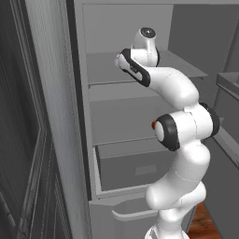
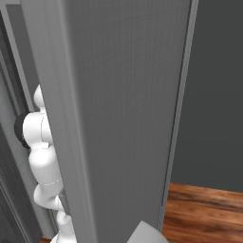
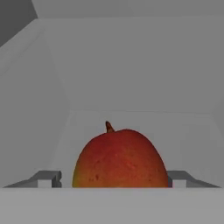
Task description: Pick the mango and apple from the fridge and place them inside the tupperware on the counter.
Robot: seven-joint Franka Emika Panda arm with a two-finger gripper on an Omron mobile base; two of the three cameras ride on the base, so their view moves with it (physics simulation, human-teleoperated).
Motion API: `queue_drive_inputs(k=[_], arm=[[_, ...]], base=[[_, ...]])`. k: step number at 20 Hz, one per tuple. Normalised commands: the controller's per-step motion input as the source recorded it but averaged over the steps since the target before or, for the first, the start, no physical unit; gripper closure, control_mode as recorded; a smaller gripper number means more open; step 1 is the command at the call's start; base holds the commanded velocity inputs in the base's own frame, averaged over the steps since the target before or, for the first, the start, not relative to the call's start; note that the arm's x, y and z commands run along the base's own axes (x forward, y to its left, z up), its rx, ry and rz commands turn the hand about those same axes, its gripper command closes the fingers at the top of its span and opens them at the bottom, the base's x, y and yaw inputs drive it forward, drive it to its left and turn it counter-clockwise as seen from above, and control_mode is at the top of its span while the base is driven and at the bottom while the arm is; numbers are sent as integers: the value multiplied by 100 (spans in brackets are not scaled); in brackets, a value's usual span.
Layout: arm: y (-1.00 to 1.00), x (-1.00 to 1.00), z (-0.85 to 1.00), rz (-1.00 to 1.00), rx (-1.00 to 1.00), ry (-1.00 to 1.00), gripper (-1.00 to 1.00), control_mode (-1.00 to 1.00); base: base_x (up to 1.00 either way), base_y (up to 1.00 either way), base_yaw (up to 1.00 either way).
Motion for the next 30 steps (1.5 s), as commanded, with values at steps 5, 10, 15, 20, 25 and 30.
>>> queue_drive_inputs(k=[5, 10, 15, 20, 25, 30], arm=[[0, 0, -51, 0, -3, 0, 100, -100], [0, 3, -12, 0, 0, 0, 100, -100], [0, -61, -34, 0, 0, -1, 100, -100], [0, -100, -29, 0, 0, 0, 100, -100], [0, -100, -5, 0, 0, -1, 100, -100], [-12, -100, 0, 0, 0, -7, 100, -100]], base=[[0, 0, 0], [0, 0, 0], [0, 0, 0], [0, 0, 0], [0, 0, 0], [0, 0, 0]])
